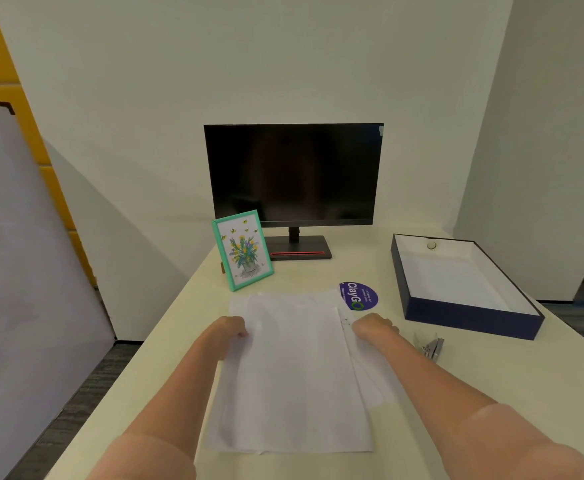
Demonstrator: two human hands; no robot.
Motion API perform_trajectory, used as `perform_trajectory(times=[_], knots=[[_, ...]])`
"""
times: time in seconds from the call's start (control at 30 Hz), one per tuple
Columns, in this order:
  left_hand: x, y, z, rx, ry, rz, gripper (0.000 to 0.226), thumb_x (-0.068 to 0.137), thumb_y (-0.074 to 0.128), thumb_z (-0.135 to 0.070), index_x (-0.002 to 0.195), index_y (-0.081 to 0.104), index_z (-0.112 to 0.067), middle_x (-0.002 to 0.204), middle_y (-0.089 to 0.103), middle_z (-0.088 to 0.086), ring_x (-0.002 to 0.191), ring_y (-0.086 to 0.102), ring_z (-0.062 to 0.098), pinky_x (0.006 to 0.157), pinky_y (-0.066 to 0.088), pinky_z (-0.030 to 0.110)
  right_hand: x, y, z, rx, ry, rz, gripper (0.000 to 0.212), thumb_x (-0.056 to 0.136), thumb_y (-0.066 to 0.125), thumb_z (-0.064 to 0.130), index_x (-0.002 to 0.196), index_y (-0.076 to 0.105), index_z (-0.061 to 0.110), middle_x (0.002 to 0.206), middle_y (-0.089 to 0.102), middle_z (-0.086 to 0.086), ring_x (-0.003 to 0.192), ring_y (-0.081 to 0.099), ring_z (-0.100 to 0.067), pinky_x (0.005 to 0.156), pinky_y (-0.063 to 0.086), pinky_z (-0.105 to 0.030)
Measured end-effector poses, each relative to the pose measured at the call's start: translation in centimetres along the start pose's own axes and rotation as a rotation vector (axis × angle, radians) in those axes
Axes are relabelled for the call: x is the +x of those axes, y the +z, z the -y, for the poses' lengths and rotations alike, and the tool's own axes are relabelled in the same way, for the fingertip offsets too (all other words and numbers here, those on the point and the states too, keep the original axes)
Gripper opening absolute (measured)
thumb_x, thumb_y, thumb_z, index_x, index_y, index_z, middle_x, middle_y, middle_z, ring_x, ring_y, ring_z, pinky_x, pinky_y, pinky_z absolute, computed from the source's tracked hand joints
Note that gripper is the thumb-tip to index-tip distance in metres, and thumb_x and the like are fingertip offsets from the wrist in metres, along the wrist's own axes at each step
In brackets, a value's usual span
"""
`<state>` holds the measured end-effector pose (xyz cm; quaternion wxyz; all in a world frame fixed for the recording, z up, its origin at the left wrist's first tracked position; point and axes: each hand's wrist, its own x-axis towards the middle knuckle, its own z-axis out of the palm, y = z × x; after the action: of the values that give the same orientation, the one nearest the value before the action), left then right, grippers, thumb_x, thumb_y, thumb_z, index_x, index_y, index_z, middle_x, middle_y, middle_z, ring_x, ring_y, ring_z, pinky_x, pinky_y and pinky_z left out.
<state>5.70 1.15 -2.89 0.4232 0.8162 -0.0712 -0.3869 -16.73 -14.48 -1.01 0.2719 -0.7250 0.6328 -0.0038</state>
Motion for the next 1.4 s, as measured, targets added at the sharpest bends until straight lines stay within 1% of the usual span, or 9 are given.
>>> perform_trajectory(times=[0.17,0.27,0.4,0.53,0.67,0.8,0.93,1.13,1.4], knots=[[-1.8,0.8,-0.1,-0.033,0.039,-0.012,0.012,0.084,0.058,-0.006,0.076,0.048,-0.003,0.102,0.048,0.017,0.090,0.049,0.031,0.080,0.038,0.036,-0.1,0.4,0.7,0.111,-0.031,0.011,0.033,0.093,0.043,0.019,0.123,0.047,0.006,0.124,0.046,-0.012,0.122,0.041,-0.026,0.098,0.041,-0.029],[-2.0,1.2,-0.4,-0.008,0.066,-0.030,0.019,0.086,0.060,-0.010,0.098,0.048,-0.001,0.105,0.045,0.016,0.093,0.047,0.032,0.080,0.036,0.037,-0.1,0.5,1.2,0.201,-0.049,0.047,0.033,0.087,0.050,0.015,0.118,0.049,0.003,0.111,0.054,-0.011,0.105,0.052,-0.025,0.077,0.045,-0.029],[-2.1,1.6,-0.5,0.005,0.090,-0.067,0.020,0.086,0.059,-0.008,0.100,0.046,-0.002,0.080,0.043,0.011,0.074,0.046,0.027,0.074,0.033,0.032,0.2,1.2,1.6,0.244,-0.105,0.141,0.015,0.086,0.049,0.016,0.098,0.048,0.007,0.095,0.052,-0.009,0.088,0.051,-0.027,0.076,0.041,-0.027],[-2.5,1.8,-0.5,0.014,0.104,-0.081,0.016,0.086,0.058,-0.006,0.098,0.048,-0.001,0.094,0.045,0.014,0.087,0.045,0.029,0.076,0.035,0.032,0.5,2.2,2.2,0.247,-0.112,0.172,0.011,0.079,0.051,0.020,0.085,0.049,0.011,0.079,0.048,-0.008,0.076,0.049,-0.024,0.074,0.039,-0.029],[-3.2,2.0,-0.6,0.046,0.097,-0.086,0.020,0.087,0.057,-0.004,0.101,0.042,-0.001,0.101,0.042,0.015,0.090,0.043,0.029,0.077,0.034,0.032,-1.3,1.6,2.7,0.354,-0.118,0.265,0.036,0.086,0.058,0.007,0.120,0.050,0.001,0.107,0.048,-0.013,0.100,0.052,-0.030,0.080,0.041,-0.031],[-4.2,1.4,-1.2,0.078,0.119,-0.082,0.021,0.088,0.053,-0.003,0.105,0.040,-0.002,0.099,0.041,0.015,0.088,0.041,0.028,0.076,0.033,0.032,-1.9,0.7,2.8,0.405,-0.087,0.364,0.040,0.073,0.061,-0.006,0.113,0.054,-0.006,0.117,0.058,-0.020,0.106,0.059,-0.037,0.095,0.048,-0.041],[-6.0,0.4,-3.8,-0.119,0.323,-0.139,0.027,0.086,0.050,-0.003,0.113,0.049,0.002,0.090,0.052,0.014,0.080,0.051,0.028,0.069,0.040,0.031,-1.1,-1.8,3.7,0.551,-0.114,0.391,0.045,0.071,0.060,-0.007,0.116,0.054,-0.005,0.116,0.063,-0.023,0.102,0.064,-0.039,0.093,0.050,-0.052],[-11.8,-1.2,-6.9,-0.230,0.644,-0.390,0.028,0.086,0.049,-0.016,0.113,0.045,-0.011,0.105,0.056,0.005,0.097,0.056,0.031,0.085,0.049,0.040,-5.6,-7.2,5.8,0.854,-0.351,0.358,0.032,0.075,0.050,-0.006,0.104,0.060,0.004,0.112,0.064,-0.019,0.101,0.062,-0.036,0.098,0.047,-0.051],[-17.5,0.0,-3.6,-0.265,0.974,-0.552,0.019,0.089,0.049,-0.018,0.105,0.039,-0.020,0.096,0.059,-0.005,0.088,0.057,0.025,0.078,0.046,0.038,-11.9,-6.5,2.8,1.053,-0.640,0.158,0.034,0.082,0.058,0.005,0.111,0.056,0.022,0.101,0.067,0.003,0.090,0.063,-0.015,0.067,0.049,-0.025]])
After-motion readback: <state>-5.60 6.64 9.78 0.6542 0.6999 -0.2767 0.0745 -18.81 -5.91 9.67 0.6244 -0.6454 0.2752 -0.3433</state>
